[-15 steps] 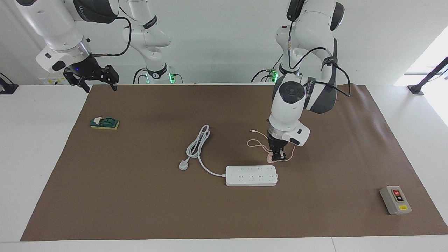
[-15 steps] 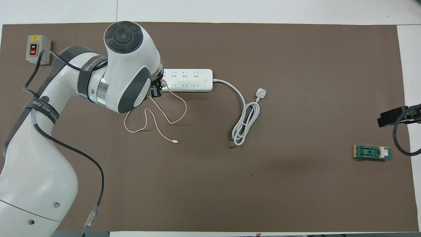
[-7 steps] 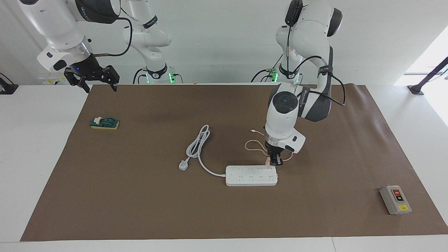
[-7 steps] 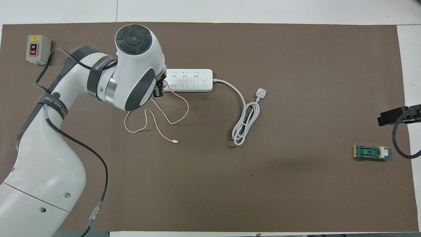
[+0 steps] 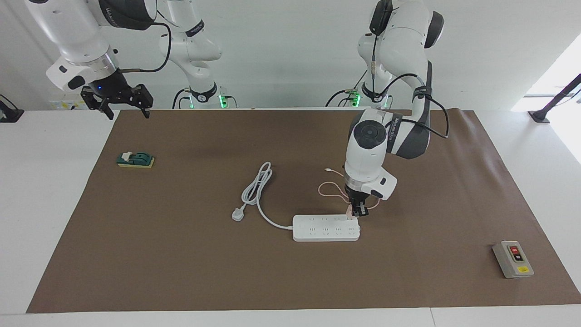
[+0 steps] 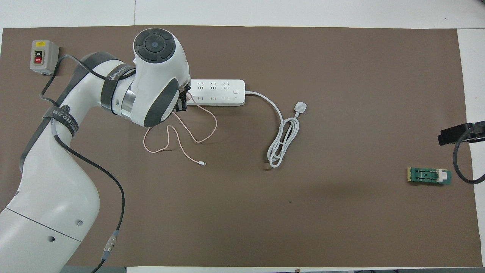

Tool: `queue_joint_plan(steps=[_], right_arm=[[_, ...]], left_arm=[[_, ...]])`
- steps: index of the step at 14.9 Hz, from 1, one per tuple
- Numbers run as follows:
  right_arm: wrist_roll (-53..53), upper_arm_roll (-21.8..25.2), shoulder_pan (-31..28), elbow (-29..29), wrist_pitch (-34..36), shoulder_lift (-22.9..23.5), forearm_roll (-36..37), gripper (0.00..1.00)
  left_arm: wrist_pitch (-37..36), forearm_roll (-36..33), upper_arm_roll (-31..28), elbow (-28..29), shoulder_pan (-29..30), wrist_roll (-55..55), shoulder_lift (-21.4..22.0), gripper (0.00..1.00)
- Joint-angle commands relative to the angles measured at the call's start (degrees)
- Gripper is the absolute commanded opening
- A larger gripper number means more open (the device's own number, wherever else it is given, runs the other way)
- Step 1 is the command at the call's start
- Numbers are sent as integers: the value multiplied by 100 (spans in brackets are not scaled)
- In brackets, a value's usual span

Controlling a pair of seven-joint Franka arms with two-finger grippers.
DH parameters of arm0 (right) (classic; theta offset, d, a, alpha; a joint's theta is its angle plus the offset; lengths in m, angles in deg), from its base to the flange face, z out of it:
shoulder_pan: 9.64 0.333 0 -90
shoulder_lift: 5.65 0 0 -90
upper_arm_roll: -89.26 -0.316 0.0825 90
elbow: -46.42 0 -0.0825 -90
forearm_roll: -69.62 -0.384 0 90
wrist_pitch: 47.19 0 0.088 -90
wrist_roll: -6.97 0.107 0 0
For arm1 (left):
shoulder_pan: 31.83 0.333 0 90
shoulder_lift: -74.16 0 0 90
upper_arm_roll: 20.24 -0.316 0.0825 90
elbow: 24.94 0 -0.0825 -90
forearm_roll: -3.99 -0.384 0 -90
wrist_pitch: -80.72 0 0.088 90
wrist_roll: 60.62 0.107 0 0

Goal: Plug charger into power strip

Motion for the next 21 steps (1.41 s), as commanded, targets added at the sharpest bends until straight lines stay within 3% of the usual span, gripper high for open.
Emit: queue_joint_plan(steps=[1, 21], right_arm=[[-68, -95, -100, 144, -83, -124, 102, 100], [-94, -87, -100, 144, -31, -124, 76, 100]], left_arm=[[0, -170, -63, -203, -75, -101, -195, 0], [-70, -188, -212, -370, -154, -101, -274, 0]])
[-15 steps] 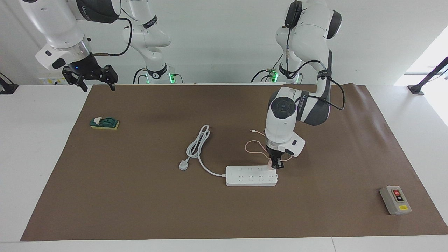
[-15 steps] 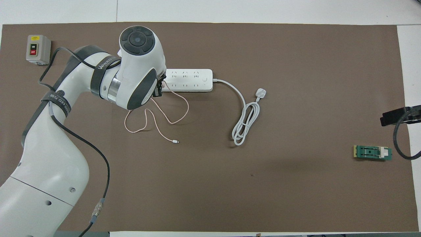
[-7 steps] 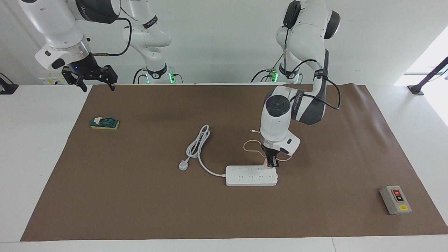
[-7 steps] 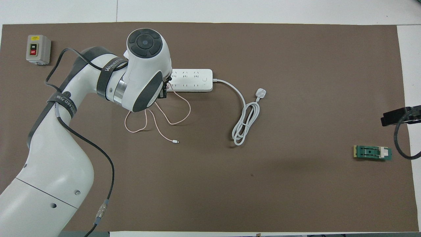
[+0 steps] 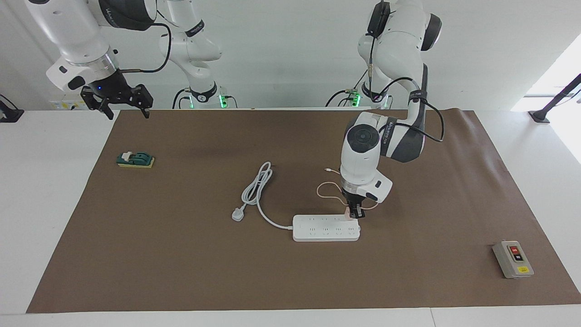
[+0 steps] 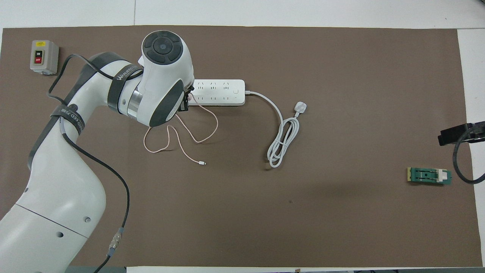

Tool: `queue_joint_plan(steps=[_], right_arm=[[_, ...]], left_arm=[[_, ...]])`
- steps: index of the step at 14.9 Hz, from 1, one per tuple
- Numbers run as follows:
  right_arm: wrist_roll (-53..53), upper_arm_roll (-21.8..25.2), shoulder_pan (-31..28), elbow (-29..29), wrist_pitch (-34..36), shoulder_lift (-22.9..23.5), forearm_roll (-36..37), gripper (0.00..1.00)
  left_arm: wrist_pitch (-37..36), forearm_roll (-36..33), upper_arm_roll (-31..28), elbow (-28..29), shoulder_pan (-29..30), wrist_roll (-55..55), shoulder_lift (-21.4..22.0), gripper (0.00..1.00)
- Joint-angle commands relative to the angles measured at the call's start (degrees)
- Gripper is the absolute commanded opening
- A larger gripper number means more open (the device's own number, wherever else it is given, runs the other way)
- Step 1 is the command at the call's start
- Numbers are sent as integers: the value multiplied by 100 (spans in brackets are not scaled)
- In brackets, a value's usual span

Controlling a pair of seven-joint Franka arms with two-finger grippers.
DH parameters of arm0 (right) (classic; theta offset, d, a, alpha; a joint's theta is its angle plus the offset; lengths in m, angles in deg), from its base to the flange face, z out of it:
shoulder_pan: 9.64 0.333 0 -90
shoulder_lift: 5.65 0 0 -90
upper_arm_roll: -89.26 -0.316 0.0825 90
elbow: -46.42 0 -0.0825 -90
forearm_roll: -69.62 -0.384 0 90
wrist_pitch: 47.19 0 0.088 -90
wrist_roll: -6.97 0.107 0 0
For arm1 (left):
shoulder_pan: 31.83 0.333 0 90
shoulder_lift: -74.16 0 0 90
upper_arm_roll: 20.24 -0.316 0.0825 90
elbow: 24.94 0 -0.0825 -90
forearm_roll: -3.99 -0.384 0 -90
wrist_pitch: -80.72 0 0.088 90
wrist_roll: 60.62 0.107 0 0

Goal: Plug charger into power strip

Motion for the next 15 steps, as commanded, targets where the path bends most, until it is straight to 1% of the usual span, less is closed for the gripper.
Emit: queue_joint_plan(steps=[1, 15], right_arm=[[-94, -74, -81, 132, -33, -124, 69, 100], [-94, -74, -90, 132, -33, -124, 69, 100]], left_arm=[[-41, -136, -48, -267, -11, -74, -179, 0], [-102, -75, -30, -267, -90, -74, -170, 0]])
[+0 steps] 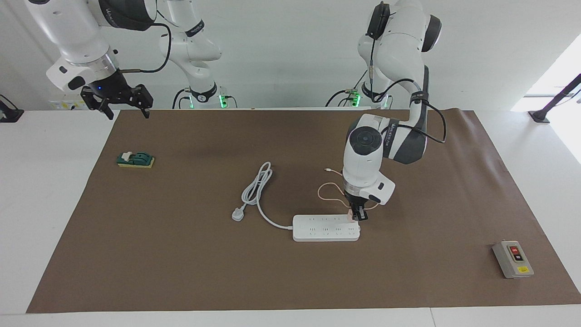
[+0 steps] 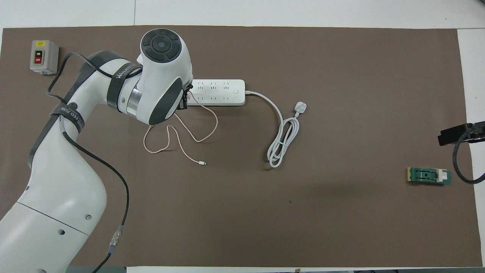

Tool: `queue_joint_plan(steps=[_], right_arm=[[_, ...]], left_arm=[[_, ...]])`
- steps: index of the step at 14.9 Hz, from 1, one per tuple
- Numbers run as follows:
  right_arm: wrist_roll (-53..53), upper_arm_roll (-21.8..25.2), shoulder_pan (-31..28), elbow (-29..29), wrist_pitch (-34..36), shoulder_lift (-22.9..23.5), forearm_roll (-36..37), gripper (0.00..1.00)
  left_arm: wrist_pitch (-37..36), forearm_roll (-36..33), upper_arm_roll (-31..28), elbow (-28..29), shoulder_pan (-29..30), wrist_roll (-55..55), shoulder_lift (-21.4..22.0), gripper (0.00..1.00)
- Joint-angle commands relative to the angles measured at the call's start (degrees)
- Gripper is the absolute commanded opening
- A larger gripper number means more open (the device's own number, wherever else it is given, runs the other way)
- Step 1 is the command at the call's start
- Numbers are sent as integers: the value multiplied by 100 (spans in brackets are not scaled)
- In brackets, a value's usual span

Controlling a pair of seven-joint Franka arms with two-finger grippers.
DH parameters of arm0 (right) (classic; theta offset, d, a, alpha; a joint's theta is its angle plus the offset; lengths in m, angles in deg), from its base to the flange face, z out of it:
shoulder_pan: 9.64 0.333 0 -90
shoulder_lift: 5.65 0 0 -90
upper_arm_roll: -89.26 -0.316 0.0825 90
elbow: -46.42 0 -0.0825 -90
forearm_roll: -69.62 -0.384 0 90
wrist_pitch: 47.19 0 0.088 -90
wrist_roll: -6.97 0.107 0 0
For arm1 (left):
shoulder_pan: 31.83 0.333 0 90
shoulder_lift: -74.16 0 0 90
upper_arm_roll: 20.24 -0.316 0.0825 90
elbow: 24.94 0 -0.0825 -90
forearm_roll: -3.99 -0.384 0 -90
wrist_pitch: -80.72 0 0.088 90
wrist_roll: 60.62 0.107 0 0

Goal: Plug charger into power strip

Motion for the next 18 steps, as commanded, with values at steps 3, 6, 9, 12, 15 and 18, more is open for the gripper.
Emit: queue_joint_plan(steps=[3, 6, 9, 12, 15, 18], right_arm=[[-94, -74, -90, 130, -33, -124, 69, 100], [-94, -74, -90, 130, -33, -124, 69, 100], [-94, -74, -90, 130, -33, -124, 69, 100], [-94, -74, -90, 130, -33, -124, 69, 100], [-103, -74, -90, 130, 2, -132, 61, 100], [-94, -65, -98, 130, 81, -133, -10, 100]], left_arm=[[-92, -73, -10, -169, -80, -74, -86, 0], [-92, -38, -1, -152, -124, -74, -86, 0], [-75, -20, -10, -125, -124, -83, -86, 0], [-110, -29, -19, -134, -107, -74, -86, 0], [-101, -55, -19, -99, -72, -74, -86, 0], [-66, -55, -19, -2, -54, -65, -59, 0]])
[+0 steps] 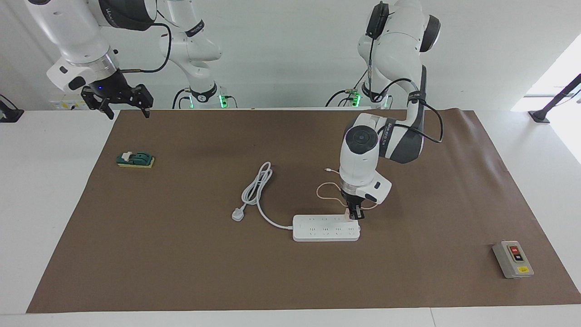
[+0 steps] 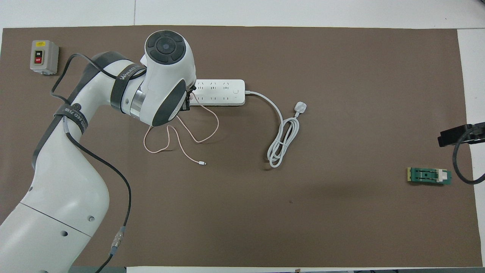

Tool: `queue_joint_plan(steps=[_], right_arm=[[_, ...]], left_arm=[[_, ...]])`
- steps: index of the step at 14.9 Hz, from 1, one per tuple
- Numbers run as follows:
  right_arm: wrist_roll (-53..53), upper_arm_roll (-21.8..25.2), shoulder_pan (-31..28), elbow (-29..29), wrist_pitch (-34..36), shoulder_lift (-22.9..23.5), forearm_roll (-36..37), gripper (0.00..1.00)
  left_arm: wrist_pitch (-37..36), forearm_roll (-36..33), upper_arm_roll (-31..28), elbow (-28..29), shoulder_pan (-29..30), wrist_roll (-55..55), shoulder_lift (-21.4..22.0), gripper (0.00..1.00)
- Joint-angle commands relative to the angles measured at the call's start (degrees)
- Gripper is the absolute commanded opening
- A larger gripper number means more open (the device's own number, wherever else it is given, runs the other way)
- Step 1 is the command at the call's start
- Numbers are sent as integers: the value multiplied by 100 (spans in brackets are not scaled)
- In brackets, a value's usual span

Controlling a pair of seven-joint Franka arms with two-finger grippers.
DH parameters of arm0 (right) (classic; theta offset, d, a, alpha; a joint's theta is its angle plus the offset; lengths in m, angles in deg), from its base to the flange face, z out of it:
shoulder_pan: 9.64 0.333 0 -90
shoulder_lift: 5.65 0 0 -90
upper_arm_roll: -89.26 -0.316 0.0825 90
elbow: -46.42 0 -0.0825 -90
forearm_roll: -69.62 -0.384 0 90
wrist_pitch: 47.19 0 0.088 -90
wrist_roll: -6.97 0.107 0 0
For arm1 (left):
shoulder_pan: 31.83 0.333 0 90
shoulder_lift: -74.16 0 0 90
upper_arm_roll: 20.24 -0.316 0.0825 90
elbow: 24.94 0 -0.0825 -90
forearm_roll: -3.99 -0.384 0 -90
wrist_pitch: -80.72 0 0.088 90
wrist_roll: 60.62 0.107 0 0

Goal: Plug charger into power strip

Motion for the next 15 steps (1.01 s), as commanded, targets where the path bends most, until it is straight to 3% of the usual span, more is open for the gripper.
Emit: queue_joint_plan(steps=[1, 15], right_arm=[[-86, -65, -98, 128, 18, -132, -10, 100], [-94, -39, -125, 127, 27, -132, -229, 100]], left_arm=[[-54, -47, -27, -3, 4, -63, -57, 0], [-53, -29, -9, 121, 4, -28, -40, 0]])
